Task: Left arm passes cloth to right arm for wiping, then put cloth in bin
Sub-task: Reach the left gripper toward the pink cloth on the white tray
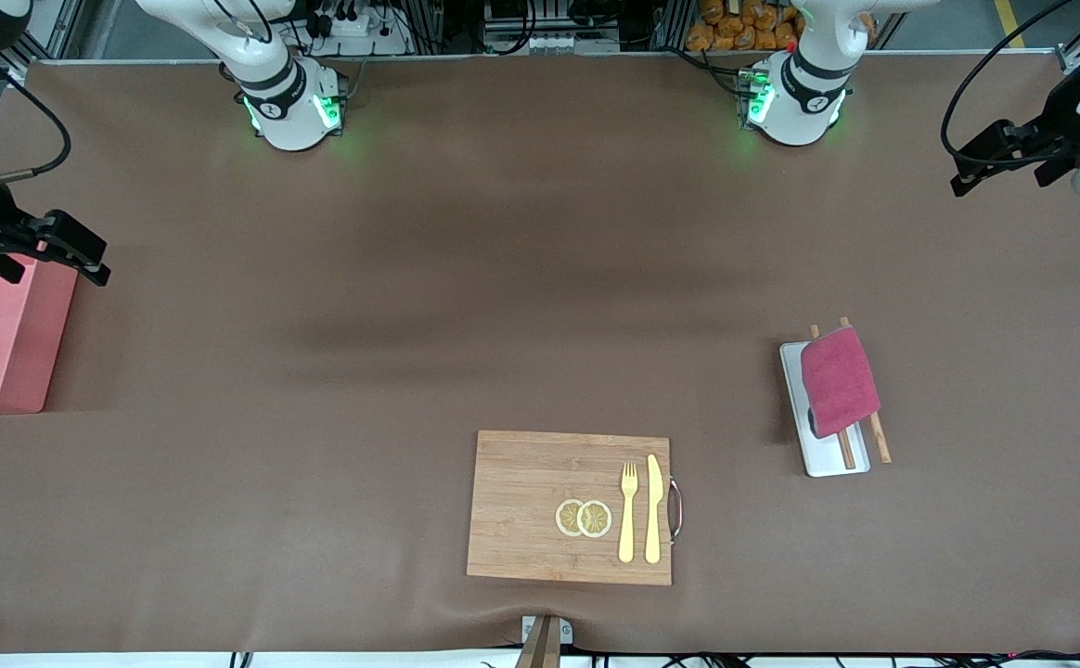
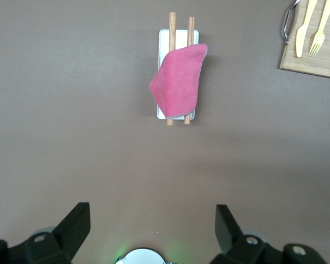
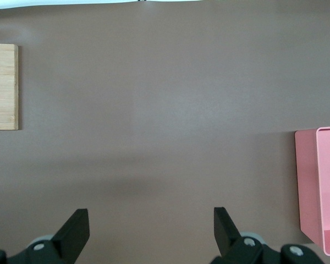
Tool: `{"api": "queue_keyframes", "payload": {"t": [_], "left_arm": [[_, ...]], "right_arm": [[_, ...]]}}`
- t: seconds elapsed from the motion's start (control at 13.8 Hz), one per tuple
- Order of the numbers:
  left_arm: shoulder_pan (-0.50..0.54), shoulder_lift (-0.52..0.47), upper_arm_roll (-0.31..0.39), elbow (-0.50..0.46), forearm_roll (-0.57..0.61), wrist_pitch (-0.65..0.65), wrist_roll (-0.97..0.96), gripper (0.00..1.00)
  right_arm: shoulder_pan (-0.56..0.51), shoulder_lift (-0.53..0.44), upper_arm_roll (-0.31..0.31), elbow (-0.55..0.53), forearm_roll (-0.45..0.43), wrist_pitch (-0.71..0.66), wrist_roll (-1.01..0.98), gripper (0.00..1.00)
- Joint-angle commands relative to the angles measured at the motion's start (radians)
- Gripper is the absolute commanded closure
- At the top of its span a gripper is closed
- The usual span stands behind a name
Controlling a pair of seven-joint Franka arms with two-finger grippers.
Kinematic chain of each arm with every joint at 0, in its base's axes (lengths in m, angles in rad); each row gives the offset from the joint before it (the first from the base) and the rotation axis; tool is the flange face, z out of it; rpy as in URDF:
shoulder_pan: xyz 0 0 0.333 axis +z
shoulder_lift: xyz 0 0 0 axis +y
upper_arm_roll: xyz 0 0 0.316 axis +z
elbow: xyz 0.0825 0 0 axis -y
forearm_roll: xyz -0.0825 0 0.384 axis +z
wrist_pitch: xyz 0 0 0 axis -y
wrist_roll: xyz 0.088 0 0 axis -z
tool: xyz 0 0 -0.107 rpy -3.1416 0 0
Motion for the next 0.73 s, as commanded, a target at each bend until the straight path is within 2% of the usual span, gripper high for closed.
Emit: {"api": "queue_keyframes", "payload": {"t": [0.0, 0.22, 0.44, 0.65], "left_arm": [[-0.013, -0.01, 0.009, 0.008, 0.021, -0.02, 0.001, 0.0], [-0.007, 0.012, 0.006, 0.027, 0.021, -0.02, 0.004, 0.0], [-0.013, 0.091, 0.002, 0.037, 0.013, -0.015, 0.004, 0.0], [-0.009, 0.2, -0.001, 0.028, 0.024, 0.104, -0.003, 0.0]], "right_arm": [[-0.007, 0.003, 0.002, 0.008, 0.003, -0.004, 0.012, 0.0], [-0.004, 0.009, 0.002, 0.007, 0.003, -0.004, 0.012, 0.0], [-0.004, 0.014, 0.002, 0.007, 0.003, 0.002, 0.012, 0.0], [-0.007, 0.014, 0.001, 0.002, 0.003, 0.002, 0.012, 0.0]]}}
